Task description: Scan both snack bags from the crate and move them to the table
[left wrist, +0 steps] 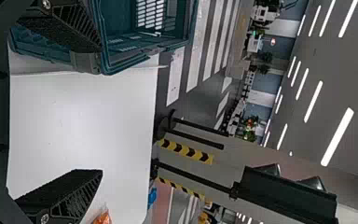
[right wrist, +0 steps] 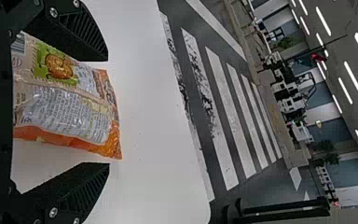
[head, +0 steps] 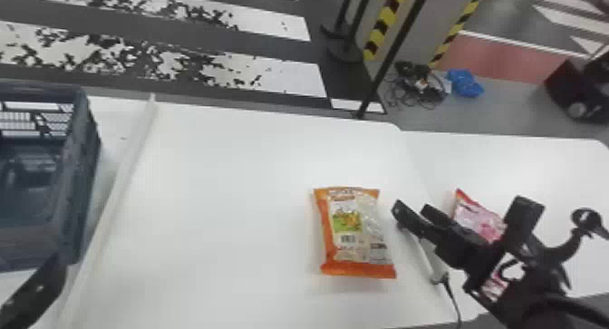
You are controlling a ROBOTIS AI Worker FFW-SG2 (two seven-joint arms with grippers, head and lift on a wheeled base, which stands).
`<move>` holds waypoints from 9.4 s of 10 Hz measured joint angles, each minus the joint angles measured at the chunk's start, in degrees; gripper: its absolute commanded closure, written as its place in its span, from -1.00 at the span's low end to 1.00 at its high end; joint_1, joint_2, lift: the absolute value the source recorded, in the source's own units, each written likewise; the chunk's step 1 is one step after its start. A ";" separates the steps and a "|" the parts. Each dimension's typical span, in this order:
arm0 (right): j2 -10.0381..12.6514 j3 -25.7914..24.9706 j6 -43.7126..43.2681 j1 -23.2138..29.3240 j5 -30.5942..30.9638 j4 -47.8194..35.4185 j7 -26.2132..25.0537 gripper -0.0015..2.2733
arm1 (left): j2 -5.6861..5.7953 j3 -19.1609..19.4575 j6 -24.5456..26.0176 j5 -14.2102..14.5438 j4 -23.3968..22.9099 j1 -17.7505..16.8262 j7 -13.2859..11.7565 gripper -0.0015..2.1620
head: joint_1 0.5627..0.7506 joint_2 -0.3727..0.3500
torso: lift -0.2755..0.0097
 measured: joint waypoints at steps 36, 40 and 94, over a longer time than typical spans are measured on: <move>0.72 -0.42 -46.96 11.73 13.84 16.47 2.82 -0.94 | 4.78 -16.31 -12.80 -1.28 16.98 -10.44 17.43 -0.93 | 0.41 -0.94 | 0.32; -3.13 -0.41 -46.77 4.95 13.16 28.02 6.15 -0.94 | 4.86 -15.99 -12.63 -1.16 17.51 -9.76 16.07 -0.93 | 0.41 -0.94 | 0.32; 10.40 -7.58 4.91 7.76 4.91 -6.74 -2.02 0.98 | 4.94 -20.66 -2.66 -3.04 8.31 -10.82 12.00 -0.93 | 0.41 -0.94 | 0.32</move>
